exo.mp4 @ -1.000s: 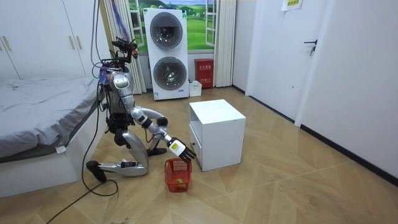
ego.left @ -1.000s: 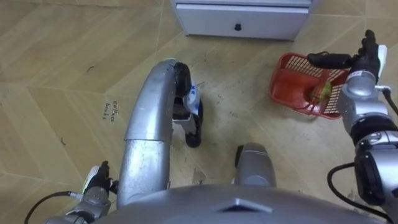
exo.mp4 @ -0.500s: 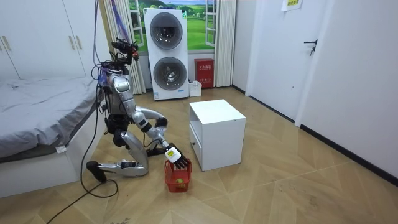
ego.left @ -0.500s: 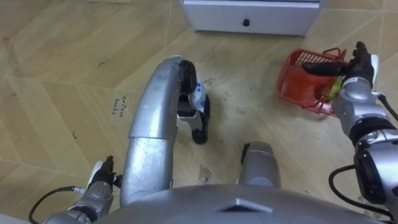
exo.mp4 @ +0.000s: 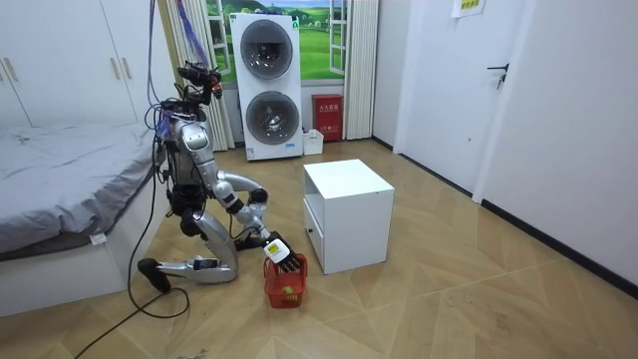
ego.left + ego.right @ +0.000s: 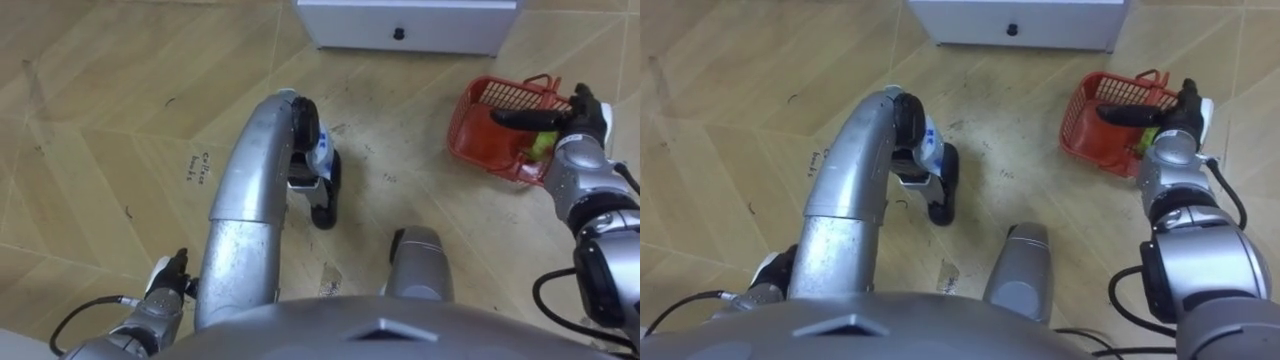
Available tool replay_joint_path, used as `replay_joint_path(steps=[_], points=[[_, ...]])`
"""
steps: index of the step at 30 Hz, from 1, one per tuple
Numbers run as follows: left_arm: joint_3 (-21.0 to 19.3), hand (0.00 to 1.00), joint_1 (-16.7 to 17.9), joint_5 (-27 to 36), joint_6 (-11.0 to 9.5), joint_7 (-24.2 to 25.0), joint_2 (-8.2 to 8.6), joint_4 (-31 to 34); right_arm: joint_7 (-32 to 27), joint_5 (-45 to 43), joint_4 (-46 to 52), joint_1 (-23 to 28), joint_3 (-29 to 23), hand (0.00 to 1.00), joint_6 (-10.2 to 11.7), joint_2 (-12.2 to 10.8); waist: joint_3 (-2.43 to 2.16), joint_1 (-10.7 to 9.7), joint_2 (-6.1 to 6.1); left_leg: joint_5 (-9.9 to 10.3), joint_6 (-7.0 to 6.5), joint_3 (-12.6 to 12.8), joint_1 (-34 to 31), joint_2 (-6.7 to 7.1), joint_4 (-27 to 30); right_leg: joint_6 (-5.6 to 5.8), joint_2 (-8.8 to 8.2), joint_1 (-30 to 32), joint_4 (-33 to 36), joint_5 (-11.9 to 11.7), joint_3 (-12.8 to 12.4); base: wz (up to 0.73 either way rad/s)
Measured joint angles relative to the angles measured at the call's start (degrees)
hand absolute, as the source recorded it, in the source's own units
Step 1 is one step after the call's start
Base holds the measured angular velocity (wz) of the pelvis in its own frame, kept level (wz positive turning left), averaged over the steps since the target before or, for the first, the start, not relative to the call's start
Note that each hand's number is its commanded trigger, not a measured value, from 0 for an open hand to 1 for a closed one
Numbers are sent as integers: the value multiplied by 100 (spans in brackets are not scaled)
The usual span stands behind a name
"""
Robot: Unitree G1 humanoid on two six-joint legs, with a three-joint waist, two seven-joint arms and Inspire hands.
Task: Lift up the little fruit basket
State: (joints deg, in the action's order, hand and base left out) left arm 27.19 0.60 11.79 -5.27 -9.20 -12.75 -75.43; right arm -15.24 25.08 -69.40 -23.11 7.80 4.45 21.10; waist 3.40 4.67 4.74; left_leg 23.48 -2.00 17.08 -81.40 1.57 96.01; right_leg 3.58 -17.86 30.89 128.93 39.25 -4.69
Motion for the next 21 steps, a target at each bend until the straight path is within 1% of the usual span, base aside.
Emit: replay_joint_path(steps=[11,15,16,17,18,21], points=[[5,0,-2,0,9,1,1,4,173,238,-43,-5,24,0,-1,12,6,30,3,-7,-6,1,-2,6,-2,0,-7,0,4,0,-9,0],[62,0,-1,1,18,21,6,3,290,419,-42,-9,297,0,-1,94,6,43,4,-11,-12,-2,-1,5,10,0,1,-5,10,0,-28,0],[62,0,-2,0,25,30,10,4,323,428,-48,-9,335,29,-1,99,6,43,4,-11,-12,-5,-1,4,13,0,3,-8,10,0,-26,0],[62,0,-2,0,30,64,19,5,411,442,-87,-9,375,72,-1,97,6,43,5,-11,-12,-10,-1,3,20,0,9,-11,12,0,-21,0],[62,0,-2,-1,32,101,33,4,473,443,-148,-9,415,100,-2,89,6,42,4,-10,-12,-13,-1,3,26,0,16,-13,15,-1,-27,0],[61,0,-2,0,37,122,63,5,619,559,-234,24,500,100,-28,85,7,41,6,-10,-14,-23,-4,-14,43,1,38,-13,23,-1,-22,-1]])
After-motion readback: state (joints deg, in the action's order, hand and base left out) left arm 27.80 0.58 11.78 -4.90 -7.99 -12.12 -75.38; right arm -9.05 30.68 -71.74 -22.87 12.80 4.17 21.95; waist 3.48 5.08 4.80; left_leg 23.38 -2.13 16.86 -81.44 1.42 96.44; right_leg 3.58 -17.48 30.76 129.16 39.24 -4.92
